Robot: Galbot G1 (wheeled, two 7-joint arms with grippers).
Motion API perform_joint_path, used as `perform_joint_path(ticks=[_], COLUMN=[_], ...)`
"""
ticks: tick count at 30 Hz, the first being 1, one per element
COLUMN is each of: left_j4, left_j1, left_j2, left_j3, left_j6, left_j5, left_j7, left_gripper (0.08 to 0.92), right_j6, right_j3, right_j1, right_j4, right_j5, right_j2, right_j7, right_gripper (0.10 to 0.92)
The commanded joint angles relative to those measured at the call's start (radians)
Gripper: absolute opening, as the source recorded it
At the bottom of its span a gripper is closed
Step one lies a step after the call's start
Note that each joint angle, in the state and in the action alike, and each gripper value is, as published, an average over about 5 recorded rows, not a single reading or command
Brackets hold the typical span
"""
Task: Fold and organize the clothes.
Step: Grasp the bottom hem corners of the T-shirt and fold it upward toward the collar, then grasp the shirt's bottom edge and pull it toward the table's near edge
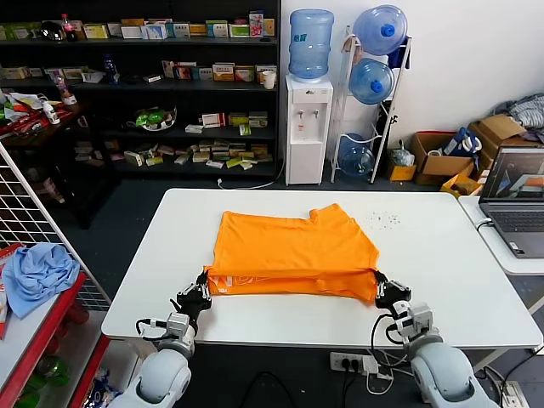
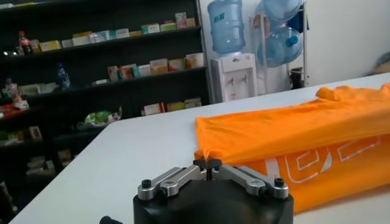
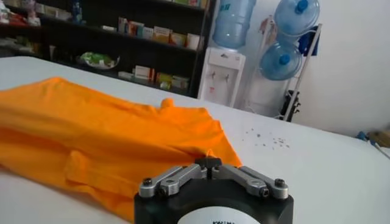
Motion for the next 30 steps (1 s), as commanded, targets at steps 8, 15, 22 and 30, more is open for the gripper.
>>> perform_joint_path(ticks=[8,15,22,30], left_j4=[0.062,-0.024,-0.105,-0.089], left_j1=[-0.114,-0.038,0.016,0.009], left_j2=[0.023,0.078,0.119,0.107], left_j3=[0.089,0.062,0.047,0.055], left_j6=[0.075,0.086,0.108,0.114], left_j5=[-0.027,-0.111,-0.198,-0.216], left_j7=[0.012,0.009,-0.004,-0.006], left_gripper=[0.127,0.315,0.514,0.747], right_j6=[-0.088,-0.106,-0.176,-0.2], right_j3=[-0.065,-0.044,0.003,0.033], right_j1=[0.16,0.072,-0.038,-0.077], right_j4=[-0.137,-0.035,0.06,0.061], right_j5=[0.079,0.096,0.094,0.094], right_j2=[-0.02,-0.04,-0.063,-0.056], right_j7=[0.003,-0.005,0.007,0.026], right_gripper=[0.198,0.397,0.605,0.801])
